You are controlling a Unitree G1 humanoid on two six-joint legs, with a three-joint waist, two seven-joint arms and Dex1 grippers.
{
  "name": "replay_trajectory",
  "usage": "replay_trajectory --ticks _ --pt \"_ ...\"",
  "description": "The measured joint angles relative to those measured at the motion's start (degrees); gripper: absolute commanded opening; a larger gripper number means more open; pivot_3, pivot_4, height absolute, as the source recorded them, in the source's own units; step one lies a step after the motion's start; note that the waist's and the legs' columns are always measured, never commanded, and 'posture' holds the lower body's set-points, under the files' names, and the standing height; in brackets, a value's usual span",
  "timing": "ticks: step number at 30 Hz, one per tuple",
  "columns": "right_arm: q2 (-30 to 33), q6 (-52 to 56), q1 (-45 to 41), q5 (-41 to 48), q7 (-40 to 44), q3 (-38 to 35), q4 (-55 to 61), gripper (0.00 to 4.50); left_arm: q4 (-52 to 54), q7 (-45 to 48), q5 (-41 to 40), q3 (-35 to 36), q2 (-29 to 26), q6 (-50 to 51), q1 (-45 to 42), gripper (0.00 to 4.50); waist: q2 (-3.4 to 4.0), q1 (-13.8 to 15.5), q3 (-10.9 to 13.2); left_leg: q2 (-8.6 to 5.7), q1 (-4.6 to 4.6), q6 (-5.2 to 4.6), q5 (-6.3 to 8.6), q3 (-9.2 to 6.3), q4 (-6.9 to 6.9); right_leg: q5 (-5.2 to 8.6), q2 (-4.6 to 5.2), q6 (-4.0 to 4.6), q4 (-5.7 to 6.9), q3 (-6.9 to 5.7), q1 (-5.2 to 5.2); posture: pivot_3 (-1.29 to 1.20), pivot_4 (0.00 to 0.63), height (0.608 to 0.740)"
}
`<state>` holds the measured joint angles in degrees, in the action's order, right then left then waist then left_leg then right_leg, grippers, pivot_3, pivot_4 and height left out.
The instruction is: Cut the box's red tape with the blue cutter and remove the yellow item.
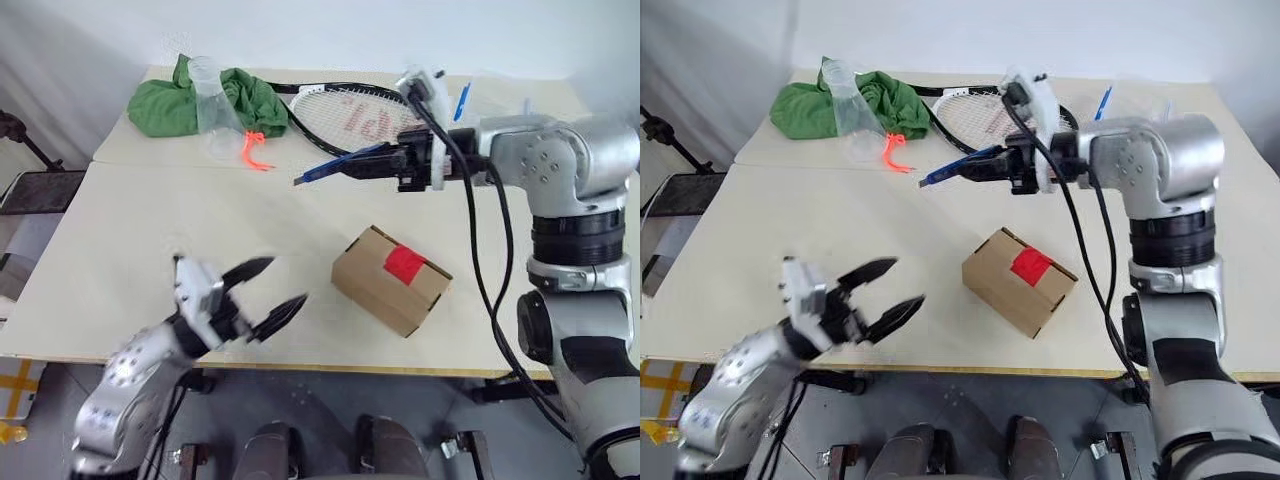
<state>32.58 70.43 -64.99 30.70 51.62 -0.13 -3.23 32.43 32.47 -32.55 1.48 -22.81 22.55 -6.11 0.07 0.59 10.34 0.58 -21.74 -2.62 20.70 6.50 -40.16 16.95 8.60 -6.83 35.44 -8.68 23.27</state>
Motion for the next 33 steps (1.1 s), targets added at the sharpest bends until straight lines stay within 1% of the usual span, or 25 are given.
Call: replay_trajectory --ticks 3,7,9,11,13,17,23,26,28,33 --pt "2.98 -2.00 3.48 0.15 -0.37 -1.65 3.70 0.13 -2.49 -1.53 2.86 -3.47 1.40 0.75 -5.20 4.50 0.00 -0.50 0.00 0.03 -0.01 0.02 0.01 0.07 0.14 0.00 -0.05 0.00 0.00 -0.09 0.14 0.00 0.150 0.740" --pt "9.24 -3.01 9.64 0.97 -0.35 -4.76 10.11 0.13 -8.65 -1.79 7.28 -9.47 4.29 0.77 -13.18 4.50 0.00 -0.36 0.01 0.04 -0.03 0.02 0.01 0.10 0.14 0.00 -0.04 0.00 -0.04 -0.17 0.13 0.00 0.150 0.740" --pt "12.75 -2.90 13.08 1.18 -1.32 -6.25 13.58 0.13 -13.90 -0.65 9.19 -12.43 4.65 1.62 -18.01 4.13 -0.01 -0.02 0.01 0.04 -0.04 0.01 0.00 0.15 0.08 0.00 -0.03 0.00 -0.10 -0.17 0.11 0.00 0.150 0.740" --pt "14.10 -2.67 14.87 1.44 -2.73 -8.11 15.61 0.13 -17.53 0.61 9.82 -13.33 4.54 3.06 -20.23 3.66 0.00 0.08 0.01 0.07 -0.04 -0.01 -0.01 0.26 0.08 0.00 -0.04 -0.01 -0.16 -0.12 0.12 0.00 0.150 0.740" --pt "14.56 -1.69 16.12 2.19 -4.56 -10.63 17.55 0.13 -20.47 2.83 10.25 -14.28 4.25 4.24 -22.01 2.99 -0.01 -0.15 0.01 0.14 -0.03 -0.01 -0.01 0.27 0.09 0.00 -0.08 -0.01 -0.16 -0.13 0.13 0.00 0.150 0.740" --pt "14.91 -0.59 17.98 3.38 -6.50 -12.06 20.14 0.13 -22.02 4.63 10.49 -15.00 3.91 7.17 -25.23 1.80 0.00 -0.04 0.01 0.12 -0.04 0.00 -0.01 0.24 0.08 0.00 -0.07 -0.01 -0.17 -0.13 0.13 0.00 0.150 0.740" --pt "16.40 0.55 21.75 5.14 -8.56 -13.74 23.71 0.13 -22.00 5.12 10.15 -15.21 3.59 16.61 -28.99 0.01 -0.01 0.83 0.01 0.10 -0.07 -0.01 -0.02 0.20 0.04 0.00 -0.06 -0.02 -0.18 -0.14 0.12 0.00 0.150 0.740" --pt "17.88 -0.60 24.24 5.20 -8.51 -12.96 25.52 0.13 -21.92 5.09 9.98 -15.65 3.07 22.80 -31.69 0.01 -0.02 0.96 0.02 0.09 -0.16 -0.02 -0.02 0.16 -0.02 -0.02 -0.06 -0.04 -0.24 -0.17 0.12 0.00 0.150 0.740" --pt "18.53 -1.82 25.79 5.03 -8.42 -10.97 25.99 0.13 -21.89 5.03 9.62 -15.67 3.09 26.40 -33.28 0.01 -0.02 0.85 0.02 0.09 -0.17 -0.02 -0.02 0.16 -0.02 -0.03 -0.07 -0.06 -0.27 -0.18 0.12 0.00 0.150 0.740" --pt "18.69 -4.24 26.71 4.91 -7.80 -7.15 26.05 0.13 -21.85 4.60 8.69 -15.71 4.58 31.43 -34.93 0.01 -0.02 0.84 0.02 0.10 -0.21 -0.02 -0.02 0.14 -0.02 -0.03 -0.07 -0.06 -0.28 -0.21 0.13 0.00 0.150 0.740"
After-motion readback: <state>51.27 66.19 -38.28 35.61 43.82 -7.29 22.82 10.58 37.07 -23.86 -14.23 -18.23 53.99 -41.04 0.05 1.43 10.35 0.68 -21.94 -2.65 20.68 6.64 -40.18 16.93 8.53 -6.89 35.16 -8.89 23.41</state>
